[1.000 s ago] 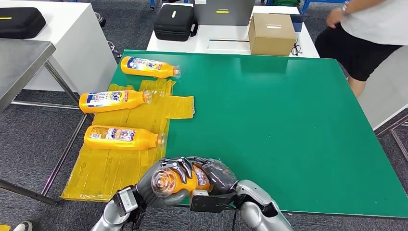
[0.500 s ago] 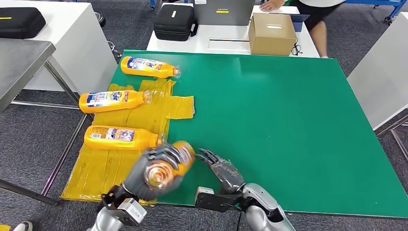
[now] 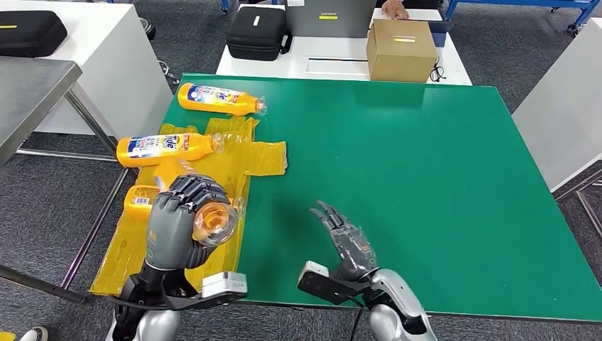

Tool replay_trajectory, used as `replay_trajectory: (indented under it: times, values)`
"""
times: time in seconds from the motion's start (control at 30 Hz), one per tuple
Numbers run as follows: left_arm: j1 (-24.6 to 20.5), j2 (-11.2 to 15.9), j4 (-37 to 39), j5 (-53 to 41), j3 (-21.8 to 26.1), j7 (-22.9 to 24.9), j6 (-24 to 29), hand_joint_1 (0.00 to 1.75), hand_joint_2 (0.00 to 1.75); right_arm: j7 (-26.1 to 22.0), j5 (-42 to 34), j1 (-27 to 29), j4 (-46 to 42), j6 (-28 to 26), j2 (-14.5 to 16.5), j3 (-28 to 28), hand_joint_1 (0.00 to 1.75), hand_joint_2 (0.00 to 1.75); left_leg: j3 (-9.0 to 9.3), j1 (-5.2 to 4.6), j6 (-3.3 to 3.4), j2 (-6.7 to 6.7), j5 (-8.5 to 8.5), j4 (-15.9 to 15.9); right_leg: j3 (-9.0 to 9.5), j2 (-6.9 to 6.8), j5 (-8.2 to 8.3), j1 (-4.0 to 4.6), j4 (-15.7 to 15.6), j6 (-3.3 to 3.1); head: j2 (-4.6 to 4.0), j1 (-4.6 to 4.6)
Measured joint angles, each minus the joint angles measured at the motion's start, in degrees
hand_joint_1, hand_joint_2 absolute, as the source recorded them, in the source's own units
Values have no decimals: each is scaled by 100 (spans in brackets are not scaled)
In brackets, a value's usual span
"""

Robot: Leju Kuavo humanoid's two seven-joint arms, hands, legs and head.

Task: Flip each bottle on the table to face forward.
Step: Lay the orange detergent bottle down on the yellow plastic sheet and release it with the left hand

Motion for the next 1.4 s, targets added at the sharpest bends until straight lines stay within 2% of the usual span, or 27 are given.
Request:
replay_trajectory:
  times: [0.13, 0.27, 0.47, 0.8, 1.0, 1.27, 1.3, 1.4]
  values:
    - [21, 1, -45, -955, -99, 954, -175, 175, 175, 337, 393, 61, -181, -257, 96, -325, 0, 175, -1, 0, 0, 0, -1, 0, 0, 0, 0, -1, -1, 0, 0, 1]
    - [10, 2, -40, -1151, -145, 1293, -345, 175, 175, 456, 511, 150, -348, -315, 148, -579, 0, 175, 0, 0, 0, 0, 0, 0, 0, 0, 0, -1, -1, 0, 0, 1]
    - [-79, 6, 182, -1335, -144, 1990, -967, 175, 175, 726, 545, 322, -557, -399, 198, -937, 0, 175, 0, 0, 0, -1, 0, 0, -1, 0, 0, 0, -1, 0, 0, -2]
    - [-266, 17, 986, -1174, 117, 2401, -1400, 175, 175, 933, 534, 553, -1032, -441, 200, -1450, 0, 175, -1, -1, 0, 1, -1, 0, 0, -1, 0, 0, -1, 0, 0, 0]
    - [-300, 24, 1521, -1189, 440, 2499, -1476, 175, 175, 972, 601, 666, -1231, -441, 200, -1501, 0, 175, 0, 0, -2, 3, -2, -1, -2, 2, 0, 2, 0, 0, 0, 0]
    - [-358, 24, 1701, -1237, 530, 2548, -1543, 175, 175, 994, 611, 706, -1308, -439, 200, -1504, 0, 175, 4, -1, -2, 2, -2, -1, 4, 2, 0, 2, -1, 0, 0, -1]
    - [-362, 23, 1721, -1278, 544, 2597, -1587, 171, 175, 1004, 614, 710, -1315, -440, 200, -1504, 0, 175, 5, -1, -2, 3, -2, -1, 5, 2, 0, 2, -1, 0, 0, 0]
    - [-367, 22, 1798, -1396, 632, 2772, -1677, 40, 175, 1029, 620, 733, -1355, -441, 200, -1505, 0, 175, 8, -1, -3, 7, -2, -1, 6, 4, 0, 2, 0, 0, 0, 0]
